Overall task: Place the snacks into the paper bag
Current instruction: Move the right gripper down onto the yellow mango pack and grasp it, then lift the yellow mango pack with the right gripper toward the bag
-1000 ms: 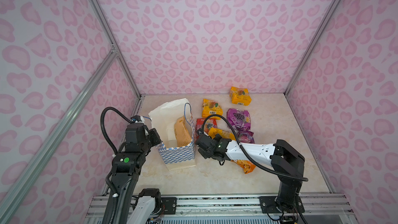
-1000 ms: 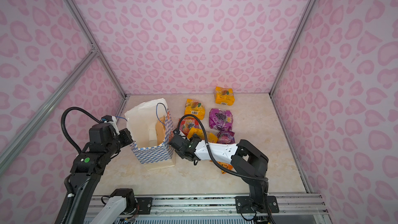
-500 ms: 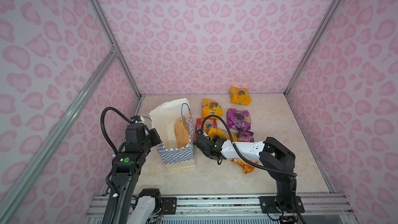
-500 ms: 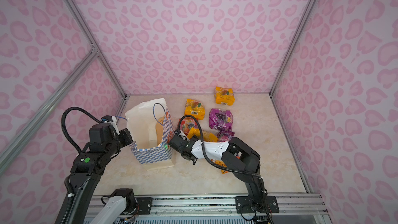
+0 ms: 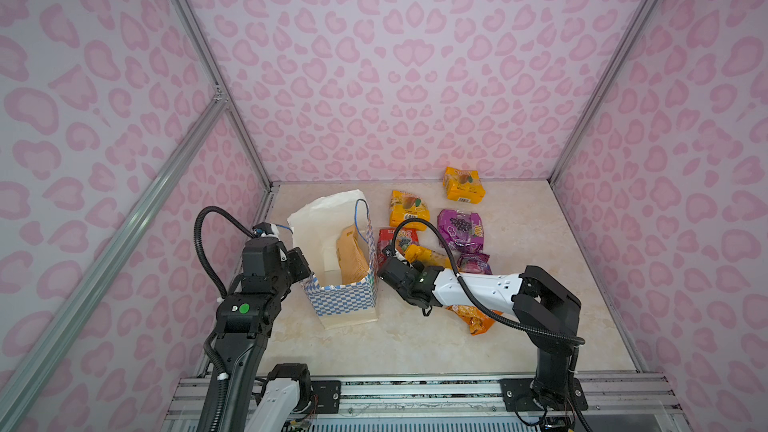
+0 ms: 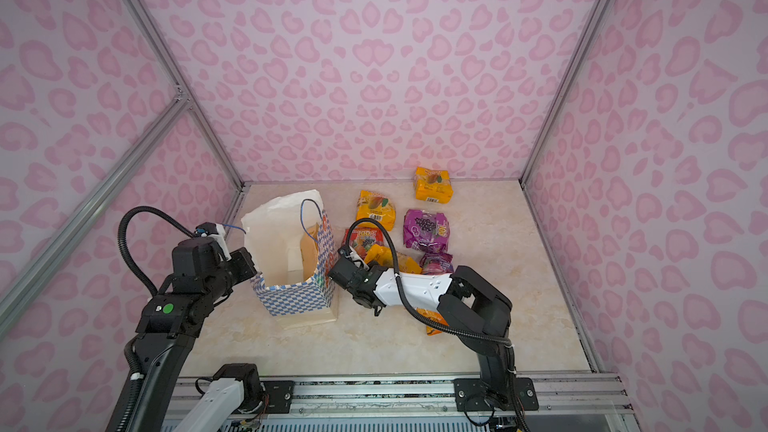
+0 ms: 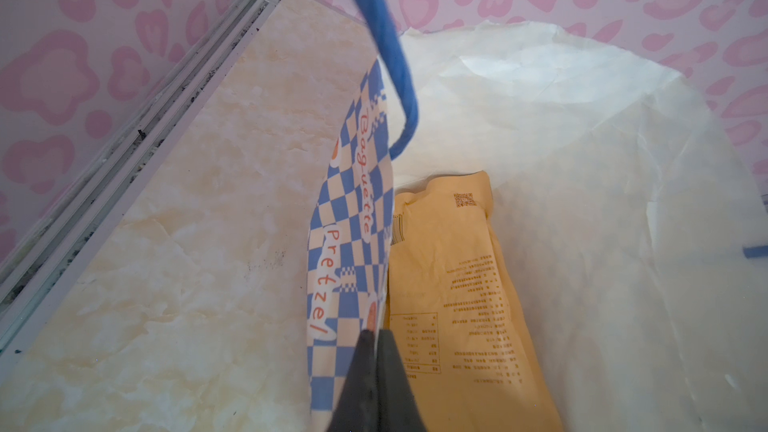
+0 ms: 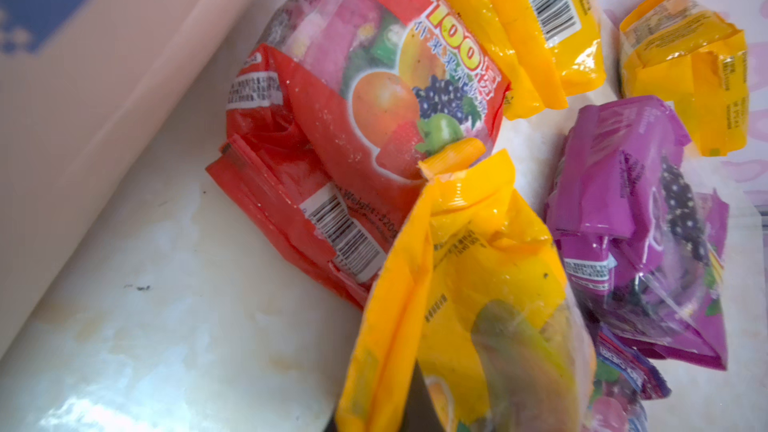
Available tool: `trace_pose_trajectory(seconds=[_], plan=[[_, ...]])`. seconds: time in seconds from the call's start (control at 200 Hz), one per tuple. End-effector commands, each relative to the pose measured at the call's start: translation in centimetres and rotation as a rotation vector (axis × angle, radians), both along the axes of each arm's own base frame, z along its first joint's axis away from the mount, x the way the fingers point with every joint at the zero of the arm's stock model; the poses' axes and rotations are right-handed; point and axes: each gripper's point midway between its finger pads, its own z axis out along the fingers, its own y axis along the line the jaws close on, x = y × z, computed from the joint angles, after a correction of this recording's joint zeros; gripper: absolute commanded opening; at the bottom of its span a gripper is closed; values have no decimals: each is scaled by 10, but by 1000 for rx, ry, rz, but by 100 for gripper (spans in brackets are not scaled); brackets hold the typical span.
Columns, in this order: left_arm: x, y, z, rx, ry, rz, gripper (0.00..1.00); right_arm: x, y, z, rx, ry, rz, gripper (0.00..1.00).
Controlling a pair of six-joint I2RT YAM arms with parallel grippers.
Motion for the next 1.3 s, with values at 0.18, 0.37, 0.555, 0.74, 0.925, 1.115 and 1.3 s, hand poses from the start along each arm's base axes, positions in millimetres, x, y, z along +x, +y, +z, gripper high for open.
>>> trace_pose_trajectory(seconds=[0.18,0.37,0.555,0.74,0.925,1.115,1.3], plan=[[2,-1,0,0,-7,-6,3,-5,-18,43,73,-54,-36,0],[2,-3,1,-6,-13,-14,3,-5,-38,76,189,-72,-76,0],[2,-5,3,-16,-24,-28,3,-4,-62,111,338,-87,-115,0],[2,-8,5,-24,-32,-39,3,-6,-82,157,490,-180,-127,0],[2,-10,5,-32,-35,-50,3,-12,-98,200,590,-230,-126,0],[3,-12,6,-37,-37,-57,3,-19,-105,245,662,-284,-103,0],[3,-12,5,-38,-36,-61,3,-23,-99,294,738,-324,-43,0]])
